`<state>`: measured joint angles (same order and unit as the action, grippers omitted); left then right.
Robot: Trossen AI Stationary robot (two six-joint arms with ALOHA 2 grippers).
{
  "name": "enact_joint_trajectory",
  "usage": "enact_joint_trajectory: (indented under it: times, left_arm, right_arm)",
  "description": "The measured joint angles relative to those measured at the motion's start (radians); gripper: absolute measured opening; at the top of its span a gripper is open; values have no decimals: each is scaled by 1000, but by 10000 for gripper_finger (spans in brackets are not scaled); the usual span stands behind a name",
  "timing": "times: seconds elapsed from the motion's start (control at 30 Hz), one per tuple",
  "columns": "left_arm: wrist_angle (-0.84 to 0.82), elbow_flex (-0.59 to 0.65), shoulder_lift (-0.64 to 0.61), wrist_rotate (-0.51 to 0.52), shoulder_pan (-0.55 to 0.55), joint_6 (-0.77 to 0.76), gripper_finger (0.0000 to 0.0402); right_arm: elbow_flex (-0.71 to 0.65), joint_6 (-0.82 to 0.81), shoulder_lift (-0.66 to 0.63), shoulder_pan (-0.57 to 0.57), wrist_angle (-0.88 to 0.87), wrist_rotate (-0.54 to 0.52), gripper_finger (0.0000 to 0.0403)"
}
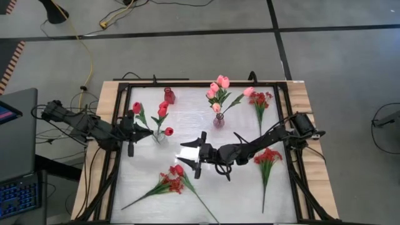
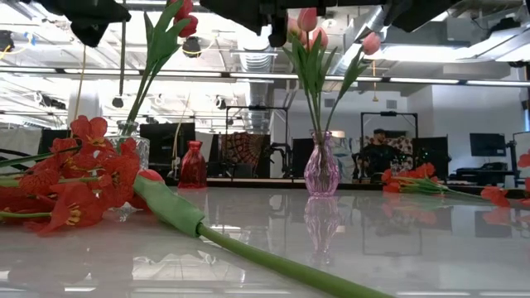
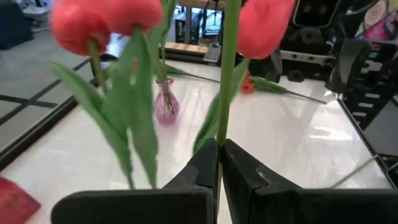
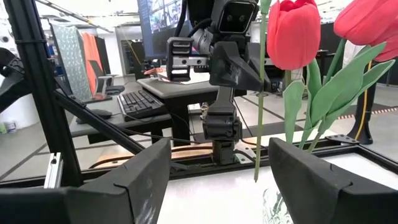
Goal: Sort flowers into vase by color
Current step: Put the red tulip into the transparent vase
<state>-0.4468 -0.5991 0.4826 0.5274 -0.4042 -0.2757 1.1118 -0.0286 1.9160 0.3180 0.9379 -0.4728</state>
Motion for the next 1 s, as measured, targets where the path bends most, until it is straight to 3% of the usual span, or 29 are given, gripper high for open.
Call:
enact_joint_trajectory:
  times: [0.4,1.0]
  left_arm:
    - [-148,3,-163,116,0,-63,0]
    - [-147,15,-119,245,0,-189,0]
  right_arm:
    - [0,2,0,0,-3,0,297]
    - [0,1,0,-6,-2,0,297]
